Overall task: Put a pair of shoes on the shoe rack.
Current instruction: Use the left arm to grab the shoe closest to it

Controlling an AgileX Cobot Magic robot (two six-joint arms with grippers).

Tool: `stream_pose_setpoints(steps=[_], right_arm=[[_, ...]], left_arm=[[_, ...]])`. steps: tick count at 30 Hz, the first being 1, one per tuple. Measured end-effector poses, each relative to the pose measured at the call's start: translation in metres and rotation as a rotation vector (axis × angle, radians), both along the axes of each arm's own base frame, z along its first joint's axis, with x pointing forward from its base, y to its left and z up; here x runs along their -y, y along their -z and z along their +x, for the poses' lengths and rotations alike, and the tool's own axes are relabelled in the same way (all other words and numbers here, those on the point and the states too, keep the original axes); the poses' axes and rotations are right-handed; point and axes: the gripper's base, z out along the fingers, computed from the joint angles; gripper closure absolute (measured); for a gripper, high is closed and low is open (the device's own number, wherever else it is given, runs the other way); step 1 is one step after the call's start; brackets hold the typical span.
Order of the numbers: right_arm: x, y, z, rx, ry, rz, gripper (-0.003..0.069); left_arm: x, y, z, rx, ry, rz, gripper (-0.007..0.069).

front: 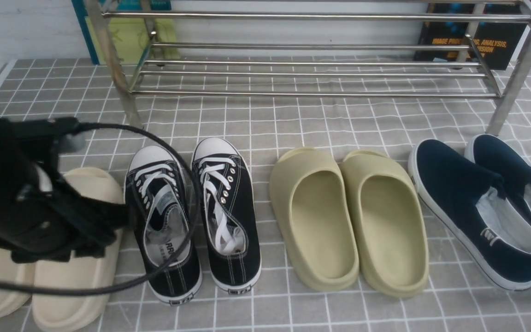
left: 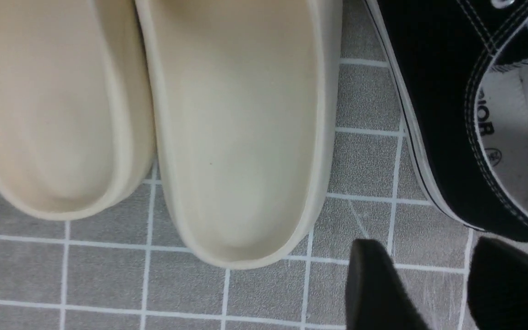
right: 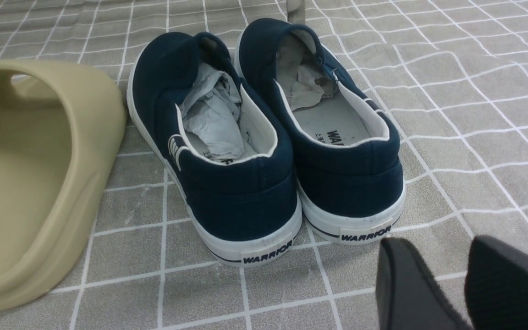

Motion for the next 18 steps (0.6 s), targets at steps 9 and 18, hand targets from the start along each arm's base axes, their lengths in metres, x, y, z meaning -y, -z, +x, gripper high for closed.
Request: stream_pose_setpoints(steps=[9, 18], right_arm=[[0.000, 0.000, 0.000, 0.000, 0.000, 0.000, 0.0420], [0.000, 0.000, 0.000, 0.000, 0.000, 0.000, 0.0420]], left_arm=[[0.018, 0.039, 0.036, -0.013, -0.020, -0.085, 0.0172], [0.025, 0.076, 0.051, -0.103, -0.032, -0.071, 0.0321]])
